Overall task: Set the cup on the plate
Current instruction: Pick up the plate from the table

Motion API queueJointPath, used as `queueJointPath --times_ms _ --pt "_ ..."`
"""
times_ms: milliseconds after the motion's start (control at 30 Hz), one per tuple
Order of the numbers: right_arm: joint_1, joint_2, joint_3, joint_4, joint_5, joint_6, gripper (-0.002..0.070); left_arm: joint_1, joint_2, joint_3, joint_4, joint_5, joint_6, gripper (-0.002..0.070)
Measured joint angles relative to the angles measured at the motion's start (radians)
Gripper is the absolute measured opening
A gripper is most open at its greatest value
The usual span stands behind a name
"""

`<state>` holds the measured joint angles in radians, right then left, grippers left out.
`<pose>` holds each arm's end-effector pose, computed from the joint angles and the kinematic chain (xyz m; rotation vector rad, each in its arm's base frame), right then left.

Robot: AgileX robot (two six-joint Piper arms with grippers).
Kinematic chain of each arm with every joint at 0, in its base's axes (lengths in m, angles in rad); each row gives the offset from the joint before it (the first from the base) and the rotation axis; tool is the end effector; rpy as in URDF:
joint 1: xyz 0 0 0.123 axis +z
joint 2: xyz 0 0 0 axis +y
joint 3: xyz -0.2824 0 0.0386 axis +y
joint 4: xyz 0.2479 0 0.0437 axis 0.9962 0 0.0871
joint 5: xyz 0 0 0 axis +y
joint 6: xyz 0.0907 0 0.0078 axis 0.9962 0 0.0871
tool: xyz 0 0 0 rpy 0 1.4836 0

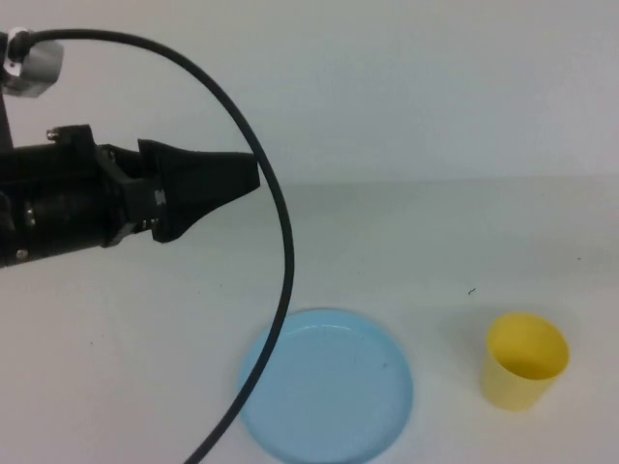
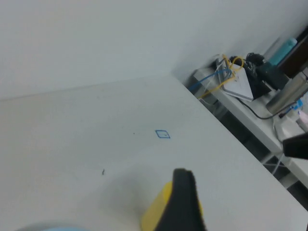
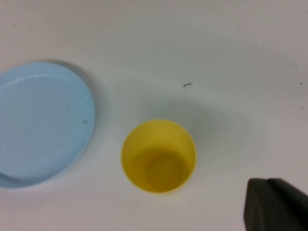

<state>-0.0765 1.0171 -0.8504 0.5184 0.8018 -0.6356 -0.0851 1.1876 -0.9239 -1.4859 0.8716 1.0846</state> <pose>0.1965 0.0175 0.3237 -0.3807 2.2989 0.2673 0.2307 -0.0894 0.3608 0.3781 1.8495 -1.0988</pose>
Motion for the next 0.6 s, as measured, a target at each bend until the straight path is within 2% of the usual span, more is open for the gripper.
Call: queueJointPath --times_ms 100,133,167,200,233,300,467,600 --pt "0.043 0.0 -0.001 0.014 0.0 -0.097 0.0 -0.031 0.004 0.0 0.126 -0.108 -0.069 0.0497" --pt "0.061 0.0 -0.001 0.016 -0.004 -0.117 0.0 -0.048 0.004 0.0 0.183 -0.143 -0.097 0.0516" --pt "0.086 0.0 -0.001 0.016 -0.011 -0.135 0.0 -0.067 0.004 -0.002 0.24 -0.17 -0.119 0.0503" --pt "0.111 0.002 -0.001 0.016 -0.02 -0.146 0.0 -0.084 0.004 -0.002 0.29 -0.194 -0.146 0.0459" --pt "0.136 0.007 -0.003 0.016 -0.03 -0.153 0.0 -0.108 0.004 -0.002 0.355 -0.222 -0.192 0.0455" --pt "0.177 0.024 -0.006 0.016 -0.041 -0.161 0.0 -0.153 0.004 -0.002 0.485 -0.273 -0.287 0.0455" --pt "0.224 0.102 -0.009 0.016 -0.045 -0.178 0.0001 -0.245 0.009 -0.013 0.849 -0.332 -0.652 0.0448" --pt "0.231 0.155 -0.009 0.016 -0.065 -0.209 0.0001 -0.27 0.049 -0.032 0.938 -0.33 -0.72 0.0442"
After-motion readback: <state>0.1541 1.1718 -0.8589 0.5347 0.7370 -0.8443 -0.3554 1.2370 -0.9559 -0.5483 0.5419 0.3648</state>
